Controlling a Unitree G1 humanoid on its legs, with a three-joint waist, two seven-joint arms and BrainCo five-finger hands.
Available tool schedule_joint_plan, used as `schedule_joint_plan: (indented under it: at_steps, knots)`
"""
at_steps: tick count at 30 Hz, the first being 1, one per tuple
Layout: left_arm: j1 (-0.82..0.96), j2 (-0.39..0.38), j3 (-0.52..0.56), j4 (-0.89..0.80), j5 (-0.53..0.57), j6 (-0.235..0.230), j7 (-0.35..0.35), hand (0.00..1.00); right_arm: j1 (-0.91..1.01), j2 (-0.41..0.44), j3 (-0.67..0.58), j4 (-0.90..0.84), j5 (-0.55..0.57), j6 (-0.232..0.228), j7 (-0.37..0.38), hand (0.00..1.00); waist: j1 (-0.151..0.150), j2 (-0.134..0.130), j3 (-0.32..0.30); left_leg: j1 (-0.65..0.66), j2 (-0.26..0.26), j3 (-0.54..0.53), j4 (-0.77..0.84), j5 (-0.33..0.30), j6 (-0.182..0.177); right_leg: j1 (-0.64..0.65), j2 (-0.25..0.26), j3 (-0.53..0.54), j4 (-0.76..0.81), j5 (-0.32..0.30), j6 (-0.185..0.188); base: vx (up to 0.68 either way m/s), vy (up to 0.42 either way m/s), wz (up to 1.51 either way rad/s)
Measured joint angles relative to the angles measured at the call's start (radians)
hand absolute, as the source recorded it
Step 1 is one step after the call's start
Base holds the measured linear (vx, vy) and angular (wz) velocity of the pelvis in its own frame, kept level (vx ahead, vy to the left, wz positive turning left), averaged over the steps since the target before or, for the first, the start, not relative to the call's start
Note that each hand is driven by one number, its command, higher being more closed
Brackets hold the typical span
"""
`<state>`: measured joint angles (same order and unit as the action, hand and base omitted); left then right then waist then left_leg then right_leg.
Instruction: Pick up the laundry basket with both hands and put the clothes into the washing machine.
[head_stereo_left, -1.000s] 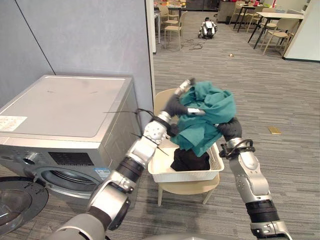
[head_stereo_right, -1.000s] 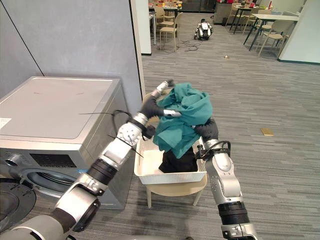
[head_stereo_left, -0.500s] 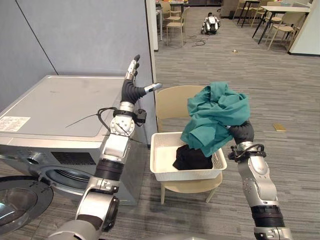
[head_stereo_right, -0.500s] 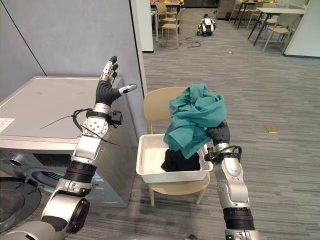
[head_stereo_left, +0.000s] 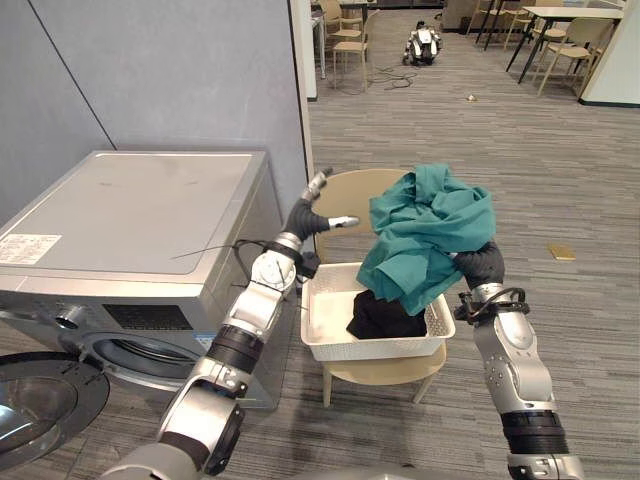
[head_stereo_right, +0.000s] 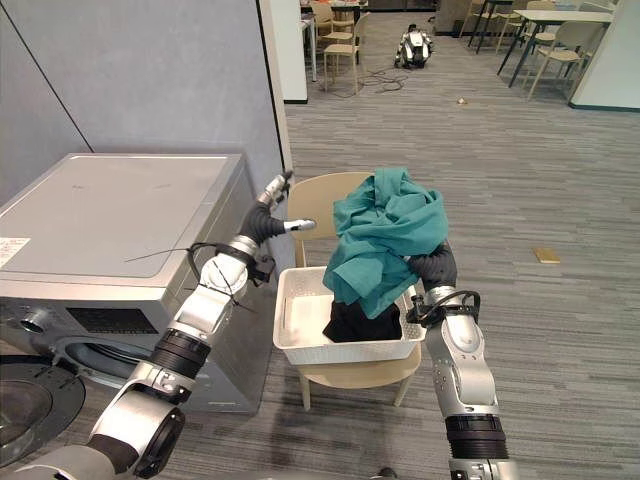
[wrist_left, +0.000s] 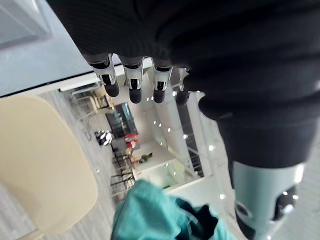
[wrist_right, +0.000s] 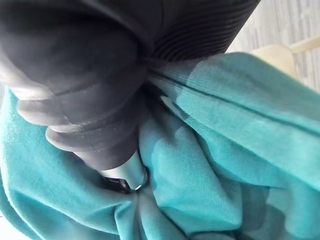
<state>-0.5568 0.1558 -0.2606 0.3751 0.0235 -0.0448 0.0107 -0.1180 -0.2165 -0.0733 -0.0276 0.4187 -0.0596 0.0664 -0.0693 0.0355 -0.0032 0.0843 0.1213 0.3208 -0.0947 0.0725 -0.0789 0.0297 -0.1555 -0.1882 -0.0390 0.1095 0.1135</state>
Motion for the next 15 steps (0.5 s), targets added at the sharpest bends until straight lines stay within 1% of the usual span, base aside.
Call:
schedule_joint_plan:
  at_steps: [2, 5, 12, 15]
  knots:
    - [0.0, -0.006, -0.038, 0.018, 0.024, 0.001, -0.016, 0.0, -0.001, -0.009, 0.005, 0.0, 0.0, 0.0, 0.001, 1.0, 0.0, 0.0, 0.0, 0.0, 0.0, 0.0, 0.0, -0.001, -0.001, 0.0, 0.0, 0.0, -0.001, 0.0, 0.0, 0.0, 0.0, 0.0]
    - [0.0, -0.01, -0.07, 0.037, 0.029, 0.004, -0.033, 0.0, -0.004, -0.009, 0.018, 0.0, 0.0, 0.0, 0.002, 1.0, 0.0, -0.001, 0.0, 0.0, 0.001, 0.0, 0.0, -0.001, -0.001, 0.0, 0.001, 0.0, -0.001, 0.0, 0.0, 0.0, 0.0, 0.0]
    - [-0.016, -0.019, -0.127, 0.066, 0.028, 0.012, -0.032, 0.0, -0.016, -0.008, 0.053, 0.0, 0.0, 0.001, 0.003, 1.0, 0.001, -0.007, 0.004, 0.0, 0.001, -0.002, 0.0, -0.001, -0.001, 0.002, 0.001, -0.001, -0.001, 0.0, 0.0, 0.0, 0.0, 0.0]
    - [-0.035, -0.036, -0.145, 0.067, 0.028, 0.017, -0.033, 0.0, -0.029, -0.006, 0.066, 0.0, 0.0, 0.002, 0.003, 1.0, 0.001, -0.011, 0.007, 0.0, 0.0, -0.003, 0.0, -0.001, -0.001, 0.002, 0.0, -0.002, -0.001, 0.0, 0.0, 0.0, 0.0, 0.0]
